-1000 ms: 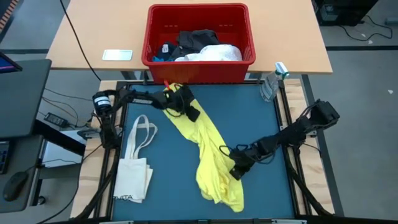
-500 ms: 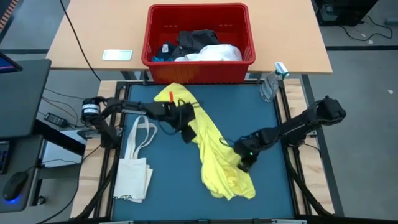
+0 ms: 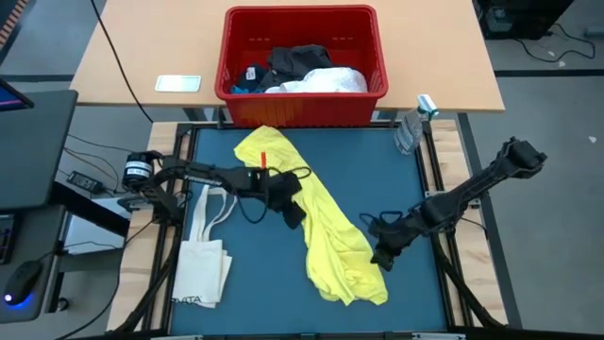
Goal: Fold laundry
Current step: Fold the yellow shirt
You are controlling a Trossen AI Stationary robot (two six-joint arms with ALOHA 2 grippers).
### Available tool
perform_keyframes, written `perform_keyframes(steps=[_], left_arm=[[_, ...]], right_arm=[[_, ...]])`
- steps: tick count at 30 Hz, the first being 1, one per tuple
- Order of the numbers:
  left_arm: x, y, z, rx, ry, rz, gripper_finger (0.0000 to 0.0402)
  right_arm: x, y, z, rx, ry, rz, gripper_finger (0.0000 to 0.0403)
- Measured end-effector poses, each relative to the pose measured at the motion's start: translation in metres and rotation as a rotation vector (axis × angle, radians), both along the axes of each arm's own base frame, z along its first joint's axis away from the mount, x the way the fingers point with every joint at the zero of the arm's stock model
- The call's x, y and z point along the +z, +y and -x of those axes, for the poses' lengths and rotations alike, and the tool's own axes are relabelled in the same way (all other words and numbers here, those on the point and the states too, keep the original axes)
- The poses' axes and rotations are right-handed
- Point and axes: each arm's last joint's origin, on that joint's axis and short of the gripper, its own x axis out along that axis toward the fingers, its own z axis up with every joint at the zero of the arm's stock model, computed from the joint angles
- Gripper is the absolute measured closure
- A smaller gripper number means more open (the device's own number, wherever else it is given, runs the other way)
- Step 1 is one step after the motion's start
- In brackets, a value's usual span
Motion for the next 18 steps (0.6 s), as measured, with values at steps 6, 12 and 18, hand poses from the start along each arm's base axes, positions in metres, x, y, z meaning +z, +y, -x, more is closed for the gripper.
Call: perform_keyframes(steps=[6,12,18], left_arm=[[0.000,-0.062,-0.001,-0.043,-0.048,0.008,0.0337],[0.006,-0.105,0.004,0.039,-0.112,0.103,0.0310],[-0.025,-0.138,0.004,0.074,-0.069,0.077,0.0258]], right_arm=[[-0.007,0.011,-0.021,0.061,-0.201,0.117,0.0397],[-0.022,0.026,-0.048,0.085,-0.355,0.093,0.0397],[-0.068,0.033,-0.052,0.079,-0.170,0.158,0.0397]])
